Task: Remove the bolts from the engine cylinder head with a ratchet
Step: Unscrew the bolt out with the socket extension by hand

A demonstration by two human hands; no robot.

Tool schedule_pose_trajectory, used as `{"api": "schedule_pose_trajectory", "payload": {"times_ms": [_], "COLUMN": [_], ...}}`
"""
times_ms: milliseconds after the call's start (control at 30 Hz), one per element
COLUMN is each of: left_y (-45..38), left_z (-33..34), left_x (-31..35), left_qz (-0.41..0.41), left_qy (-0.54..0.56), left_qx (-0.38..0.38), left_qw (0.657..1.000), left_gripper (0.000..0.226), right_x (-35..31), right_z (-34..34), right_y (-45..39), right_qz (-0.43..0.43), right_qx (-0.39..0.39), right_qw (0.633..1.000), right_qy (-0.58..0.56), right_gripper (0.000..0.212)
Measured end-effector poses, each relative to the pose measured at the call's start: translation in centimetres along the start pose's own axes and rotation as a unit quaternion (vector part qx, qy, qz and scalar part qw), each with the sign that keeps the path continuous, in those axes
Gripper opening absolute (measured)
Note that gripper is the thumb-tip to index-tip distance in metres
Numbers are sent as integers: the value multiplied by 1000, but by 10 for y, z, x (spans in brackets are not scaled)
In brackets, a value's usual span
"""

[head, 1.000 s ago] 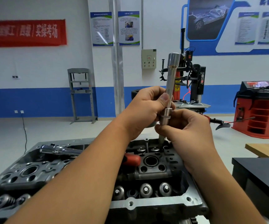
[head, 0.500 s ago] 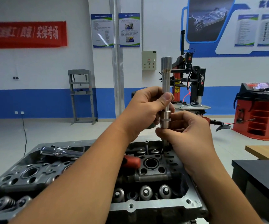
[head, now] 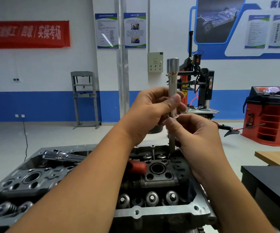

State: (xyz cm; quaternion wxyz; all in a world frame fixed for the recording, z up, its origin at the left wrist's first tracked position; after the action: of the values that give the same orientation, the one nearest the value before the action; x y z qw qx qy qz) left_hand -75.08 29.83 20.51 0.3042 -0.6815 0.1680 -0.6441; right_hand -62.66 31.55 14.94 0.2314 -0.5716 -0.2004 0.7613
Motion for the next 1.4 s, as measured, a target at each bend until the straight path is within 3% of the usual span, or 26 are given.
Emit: {"api": "schedule_pose_trajectory", "payload": {"times_ms": [133,233,267,367,500,700,800,900,967,1133,1233,1400], "left_y": [1,0,-1,-3,-1,-1,-2,-2,-1,0,-1,2], "left_z": [1,-2,-4,-9,-1,-5,-8,-3,1,-2,-5,5], "left_x": [0,1,3,5,-1,5,6,3,2,6,8,6], "left_qz": [-19,7,18,33,-9,22,27,6,-6,22,28,4], "left_qy": [18,3,3,-5,13,-6,-6,-1,8,13,35,55], "left_qx": [-12,3,13,48,-7,28,54,10,-14,5,28,-29], "left_qw": [1000,1000,1000,998,1000,999,998,1000,1000,1000,999,998], "left_gripper": [22,13,5,21,16,8,34,16,19,9,27,18], "right_x": [2,1,1,0,1,2,0,0,1,-1,-1,1], "right_z": [5,4,3,-1,0,3,1,1,1,4,1,4], "right_y": [0,0,0,1,-1,-1,-1,0,-1,1,1,0], "right_qz": [11,29,23,10,0,13,3,8,12,7,10,13], "right_qx": [-34,-28,-22,-3,-4,-24,-11,-10,-10,-25,-13,-24], "right_qw": [999,999,999,1000,1000,1000,1000,1000,1000,1000,1000,1000], "right_qy": [13,-7,-7,-7,13,0,-5,-6,0,1,-11,-15], "right_gripper": [20,12,19,33,11,9,18,14,11,12,16,6]}}
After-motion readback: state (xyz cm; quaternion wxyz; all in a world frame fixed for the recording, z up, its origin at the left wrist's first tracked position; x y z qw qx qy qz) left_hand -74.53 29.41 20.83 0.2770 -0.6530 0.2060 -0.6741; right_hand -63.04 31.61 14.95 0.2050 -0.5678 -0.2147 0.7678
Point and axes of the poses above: each hand's wrist, its own y-axis away from the middle knuckle, its own z-axis out of the palm, x = y × z, the point moved 7 cm from there along -y, towards the middle knuckle, and after that the axes turned 14 degrees about x, right-handed, at the moved point
